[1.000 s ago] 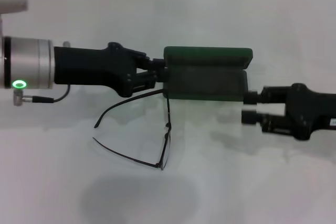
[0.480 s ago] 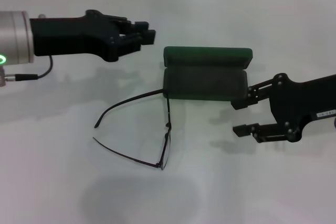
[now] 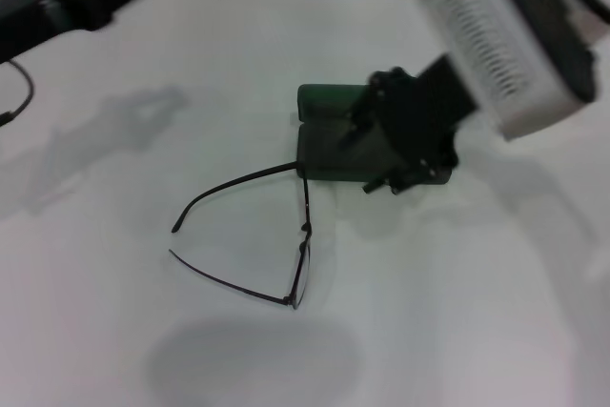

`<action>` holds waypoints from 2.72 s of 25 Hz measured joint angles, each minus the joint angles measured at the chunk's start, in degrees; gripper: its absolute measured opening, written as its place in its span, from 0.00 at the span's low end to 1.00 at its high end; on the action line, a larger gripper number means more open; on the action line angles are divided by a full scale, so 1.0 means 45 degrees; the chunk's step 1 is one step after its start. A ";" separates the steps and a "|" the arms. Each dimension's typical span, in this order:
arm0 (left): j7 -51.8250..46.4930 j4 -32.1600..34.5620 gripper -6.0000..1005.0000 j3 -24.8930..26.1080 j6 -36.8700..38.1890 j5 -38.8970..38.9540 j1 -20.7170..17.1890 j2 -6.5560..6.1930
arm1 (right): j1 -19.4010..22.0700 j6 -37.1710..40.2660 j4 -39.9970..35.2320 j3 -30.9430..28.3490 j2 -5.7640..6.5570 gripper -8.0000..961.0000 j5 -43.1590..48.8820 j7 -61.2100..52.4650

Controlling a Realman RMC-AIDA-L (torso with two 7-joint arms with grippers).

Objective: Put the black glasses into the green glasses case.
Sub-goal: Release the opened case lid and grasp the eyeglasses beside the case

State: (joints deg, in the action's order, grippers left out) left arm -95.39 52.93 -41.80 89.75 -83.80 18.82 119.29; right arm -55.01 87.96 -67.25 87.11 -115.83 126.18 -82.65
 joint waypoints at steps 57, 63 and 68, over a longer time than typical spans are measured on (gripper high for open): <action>0.6842 -0.7264 0.23 0.1374 0.2886 0.3299 -0.2682 0.0092 | -0.2209 -0.4928 0.1468 0.8260 -0.0078 0.40 -0.0432 0.4294; 0.6842 -0.7349 0.23 0.1308 0.2932 0.3254 -0.2760 0.0092 | -0.2207 -0.5296 0.1666 0.8346 -0.0078 0.38 -0.0592 0.4543; 0.6977 -0.7440 0.23 0.1294 0.3074 0.3235 -0.2806 0.0092 | -0.2207 -0.5483 0.1736 0.8415 -0.0078 0.36 -0.0718 0.4628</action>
State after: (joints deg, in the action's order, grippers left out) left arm -63.99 19.45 -35.98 103.58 -69.24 6.20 119.70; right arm -64.95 63.29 -59.44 124.97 -116.18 122.95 -61.82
